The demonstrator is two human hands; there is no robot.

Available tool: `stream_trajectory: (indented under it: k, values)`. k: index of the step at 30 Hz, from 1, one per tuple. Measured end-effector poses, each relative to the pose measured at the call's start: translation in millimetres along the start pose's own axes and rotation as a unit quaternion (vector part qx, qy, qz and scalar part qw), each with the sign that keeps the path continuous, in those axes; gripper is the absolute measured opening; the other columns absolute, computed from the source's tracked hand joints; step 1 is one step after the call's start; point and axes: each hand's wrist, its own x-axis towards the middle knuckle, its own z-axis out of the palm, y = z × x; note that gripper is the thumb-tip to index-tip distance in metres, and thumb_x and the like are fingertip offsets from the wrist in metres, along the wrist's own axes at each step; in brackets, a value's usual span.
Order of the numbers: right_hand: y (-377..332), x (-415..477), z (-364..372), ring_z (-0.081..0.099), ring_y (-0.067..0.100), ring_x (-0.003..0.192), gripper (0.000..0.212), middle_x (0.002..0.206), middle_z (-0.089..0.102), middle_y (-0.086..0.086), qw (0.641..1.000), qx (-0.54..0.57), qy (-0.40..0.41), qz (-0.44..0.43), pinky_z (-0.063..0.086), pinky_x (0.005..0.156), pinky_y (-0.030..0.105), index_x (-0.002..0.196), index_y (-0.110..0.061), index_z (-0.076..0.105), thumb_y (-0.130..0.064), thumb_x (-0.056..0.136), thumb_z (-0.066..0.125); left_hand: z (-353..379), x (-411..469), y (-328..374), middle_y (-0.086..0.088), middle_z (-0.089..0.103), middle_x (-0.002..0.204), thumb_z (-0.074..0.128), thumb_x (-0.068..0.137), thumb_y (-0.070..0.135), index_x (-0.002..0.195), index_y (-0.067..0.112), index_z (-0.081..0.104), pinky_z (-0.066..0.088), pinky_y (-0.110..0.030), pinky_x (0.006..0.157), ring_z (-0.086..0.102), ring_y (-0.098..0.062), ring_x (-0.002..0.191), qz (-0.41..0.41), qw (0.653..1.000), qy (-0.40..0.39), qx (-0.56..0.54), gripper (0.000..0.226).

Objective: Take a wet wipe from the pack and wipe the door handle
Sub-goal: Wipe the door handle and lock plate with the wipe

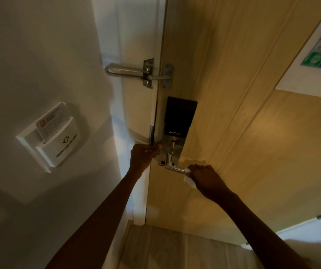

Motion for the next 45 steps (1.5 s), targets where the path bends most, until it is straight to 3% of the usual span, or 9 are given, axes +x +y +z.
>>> stream_trajectory:
  k: [7,20,23,25,28,32,37,42,45]
  values:
    - [-11,4,10,0.058,0.02,0.08,0.011,0.091,0.06,0.001,1.0,0.01,0.019,-0.015,0.033,0.074,0.032,0.099,-0.019,0.057,-0.023,0.096,0.047,2,-1,5,-0.006,0.074,0.068,0.073,0.083,0.028,0.084,0.003,0.077,0.052,-0.012,0.062,0.07,-0.006,0.061,-0.002,1.0,0.002,0.008,0.025]
    - [7,-5,2,0.059,0.022,0.079,0.013,0.091,0.063,0.006,0.999,0.037,-0.022,-0.024,0.035,0.071,0.03,0.094,-0.013,0.061,-0.019,0.094,0.049,1,1,4,-0.009,0.076,0.076,0.074,0.083,0.029,0.083,0.009,0.077,0.06,-0.037,0.078,0.075,-0.02,0.072,-0.036,0.999,0.0,0.015,0.02]
    - [22,-18,-13,0.062,0.018,0.074,0.023,0.087,0.065,0.002,0.991,0.115,-0.063,0.03,0.043,0.064,0.027,0.091,-0.017,0.06,-0.027,0.098,0.041,2,-2,5,-0.006,0.076,0.075,0.073,0.083,0.028,0.084,0.008,0.077,0.059,-0.032,0.075,0.074,-0.016,0.07,-0.014,0.999,0.0,0.029,0.02]
    - [35,-25,-23,0.064,0.014,0.077,0.023,0.091,0.067,-0.005,0.971,0.203,-0.081,0.101,0.051,0.074,0.027,0.087,-0.03,0.062,-0.033,0.098,0.042,3,-2,5,-0.008,0.076,0.077,0.073,0.083,0.027,0.086,0.007,0.076,0.059,-0.032,0.075,0.075,-0.018,0.072,-0.022,1.0,0.003,0.016,0.02]
    - [59,-35,-31,0.067,0.019,0.081,0.022,0.091,0.071,0.005,0.958,0.239,-0.024,0.158,0.055,0.084,0.044,0.091,-0.021,0.071,-0.027,0.096,0.05,3,-2,4,-0.011,0.076,0.078,0.074,0.083,0.026,0.088,0.004,0.076,0.059,-0.031,0.075,0.075,-0.021,0.074,-0.022,1.0,0.005,0.008,0.023]
    - [70,-27,-29,0.066,0.026,0.098,0.022,0.107,0.071,0.01,0.961,0.192,0.091,0.18,0.049,0.084,0.032,0.105,-0.011,0.07,-0.023,0.095,0.054,3,-2,2,-0.006,0.075,0.073,0.074,0.082,0.025,0.085,0.006,0.076,0.059,-0.028,0.07,0.073,-0.014,0.068,-0.018,1.0,0.009,0.0,0.019]
    - [22,-8,-32,0.063,0.012,0.08,0.02,0.094,0.073,0.003,0.923,0.208,0.25,0.207,0.044,0.071,0.022,0.101,-0.016,0.072,-0.023,0.095,0.054,3,-1,4,0.011,0.073,0.061,0.076,0.08,0.024,0.084,0.006,0.075,0.055,-0.016,0.062,0.07,-0.004,0.062,-0.03,0.999,0.004,-0.022,0.018]
    - [-20,-1,-12,0.063,0.007,0.075,0.033,0.089,0.071,-0.004,0.945,0.26,0.157,0.123,0.043,0.066,0.02,0.093,-0.021,0.072,-0.04,0.095,0.046,2,-1,4,0.008,0.072,0.061,0.077,0.08,0.024,0.075,0.018,0.075,0.058,-0.022,0.067,0.07,-0.007,0.062,-0.033,0.999,0.006,-0.027,0.008]
    - [-21,-10,-4,0.064,0.002,0.087,0.027,0.097,0.072,-0.008,0.943,0.282,0.13,0.124,0.044,0.073,0.012,0.1,-0.02,0.074,-0.034,0.096,0.051,2,-1,4,0.01,0.07,0.058,0.076,0.081,0.024,0.078,0.012,0.076,0.052,-0.016,0.06,0.067,-0.003,0.056,-0.022,1.0,0.001,-0.013,0.013]
